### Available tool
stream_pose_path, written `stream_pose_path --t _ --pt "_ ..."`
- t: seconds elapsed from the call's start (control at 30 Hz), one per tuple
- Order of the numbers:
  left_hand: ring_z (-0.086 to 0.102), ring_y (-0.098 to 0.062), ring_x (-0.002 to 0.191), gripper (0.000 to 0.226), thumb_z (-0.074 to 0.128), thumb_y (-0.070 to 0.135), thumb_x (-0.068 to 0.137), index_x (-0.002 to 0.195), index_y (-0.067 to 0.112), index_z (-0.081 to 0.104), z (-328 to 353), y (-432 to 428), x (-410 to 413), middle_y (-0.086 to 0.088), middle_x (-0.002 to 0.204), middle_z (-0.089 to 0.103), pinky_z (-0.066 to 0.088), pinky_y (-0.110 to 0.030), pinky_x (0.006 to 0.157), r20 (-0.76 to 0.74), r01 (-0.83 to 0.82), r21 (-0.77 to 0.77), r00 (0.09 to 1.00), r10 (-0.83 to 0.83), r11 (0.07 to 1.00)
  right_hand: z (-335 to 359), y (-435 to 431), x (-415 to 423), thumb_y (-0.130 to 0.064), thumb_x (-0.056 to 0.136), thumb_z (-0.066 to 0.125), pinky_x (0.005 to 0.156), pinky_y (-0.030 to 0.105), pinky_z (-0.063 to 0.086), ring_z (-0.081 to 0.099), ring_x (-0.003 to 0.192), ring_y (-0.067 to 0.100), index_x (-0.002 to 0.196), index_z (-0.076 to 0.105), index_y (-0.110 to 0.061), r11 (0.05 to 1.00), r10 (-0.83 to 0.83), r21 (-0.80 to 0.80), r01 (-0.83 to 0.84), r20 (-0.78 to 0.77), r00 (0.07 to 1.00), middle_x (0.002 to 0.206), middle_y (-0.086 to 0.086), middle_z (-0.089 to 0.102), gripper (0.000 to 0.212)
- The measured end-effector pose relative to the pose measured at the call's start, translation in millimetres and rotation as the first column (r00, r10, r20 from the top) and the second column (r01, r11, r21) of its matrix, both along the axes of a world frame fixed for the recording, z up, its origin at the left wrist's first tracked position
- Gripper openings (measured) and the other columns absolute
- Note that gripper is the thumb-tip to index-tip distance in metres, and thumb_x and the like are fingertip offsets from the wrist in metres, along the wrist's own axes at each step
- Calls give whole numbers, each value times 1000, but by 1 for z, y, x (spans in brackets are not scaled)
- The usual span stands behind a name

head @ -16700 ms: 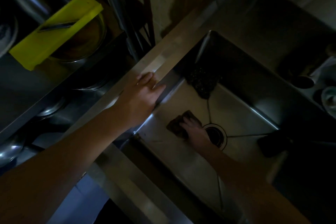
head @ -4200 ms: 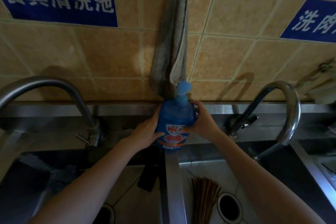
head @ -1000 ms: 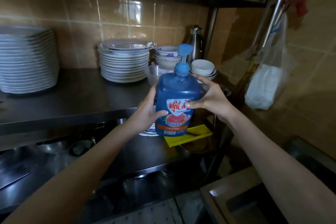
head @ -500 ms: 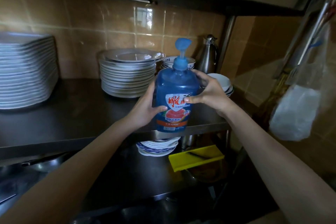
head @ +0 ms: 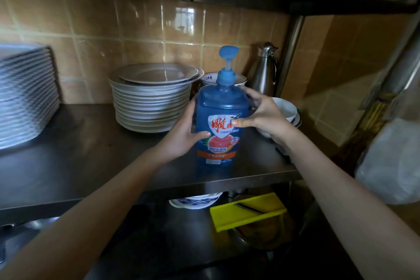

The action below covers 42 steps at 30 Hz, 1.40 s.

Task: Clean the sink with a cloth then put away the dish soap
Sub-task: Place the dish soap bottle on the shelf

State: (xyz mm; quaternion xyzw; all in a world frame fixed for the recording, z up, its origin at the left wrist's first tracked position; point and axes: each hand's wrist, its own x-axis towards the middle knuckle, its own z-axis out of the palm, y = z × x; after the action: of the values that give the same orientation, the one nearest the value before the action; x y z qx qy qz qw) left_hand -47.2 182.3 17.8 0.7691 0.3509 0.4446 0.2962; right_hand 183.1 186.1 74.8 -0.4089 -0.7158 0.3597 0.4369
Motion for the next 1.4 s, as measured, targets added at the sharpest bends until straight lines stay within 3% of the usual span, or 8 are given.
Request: stream_pose_path --t 0.37,0.5,0.63,0.77,0.9,1.0,1.23,1.4 --pt "39 12 122 89 68 32 81 136 60 5 0 5 -2 31 134 37 40 -5 85 -45 -86 -39 995 85 996 -2 16 -3 -12 52 86 98 47 49 60 117 22 137 48 -15 998 45 -50 -47 -42 998 126 8 63 94" --pt "40 13 121 86 68 30 81 131 65 8 0 2 0 44 126 37 39 -2 85 -40 -103 -29 994 101 994 -1 15 0 -13 54 85 92 35 54 63 112 13 136 49 -17 998 50 -40 -51 -23 998 121 1 66 90" --pt "41 12 120 88 68 33 81 136 61 5 0 5 9 47 123 38 44 -14 87 -43 -91 -51 995 89 995 2 15 9 0 62 82 86 27 55 63 110 8 130 52 -21 999 40 -30 -40 -8 999 122 1 65 77" --pt "41 16 116 87 69 33 81 139 55 8 -1 10 23 51 120 37 46 -11 84 -47 -68 -40 997 66 997 2 16 22 11 66 77 71 13 52 64 98 -5 124 52 -26 1000 7 -28 -7 -10 1000 110 -14 66 73" --pt "48 1 117 86 70 30 79 127 69 11 -2 20 36 37 117 44 48 -40 96 -48 -81 -58 996 78 995 -1 18 36 9 69 76 79 20 55 60 110 0 135 49 -16 999 -30 -40 30 -14 999 125 -3 62 76" --pt "50 -7 117 83 71 28 79 123 68 14 0 27 47 32 113 45 47 -47 97 -58 -85 -68 995 81 994 -1 20 45 5 70 77 90 29 54 54 123 13 140 44 -12 997 -56 -49 55 -12 998 135 4 57 80" --pt "45 -4 116 86 72 30 78 140 43 15 -2 48 75 4 140 46 44 -30 92 -67 -102 -56 993 99 993 -4 29 66 4 73 74 92 31 52 49 129 18 144 37 -12 991 -113 -75 111 -32 993 139 6 52 82" --pt "44 15 99 82 71 35 78 137 47 15 -4 59 91 17 132 45 36 -6 70 -68 -90 -47 994 86 995 -9 40 81 -2 76 74 90 27 52 50 127 13 145 36 -21 988 -121 -94 119 -18 992 139 0 53 81"
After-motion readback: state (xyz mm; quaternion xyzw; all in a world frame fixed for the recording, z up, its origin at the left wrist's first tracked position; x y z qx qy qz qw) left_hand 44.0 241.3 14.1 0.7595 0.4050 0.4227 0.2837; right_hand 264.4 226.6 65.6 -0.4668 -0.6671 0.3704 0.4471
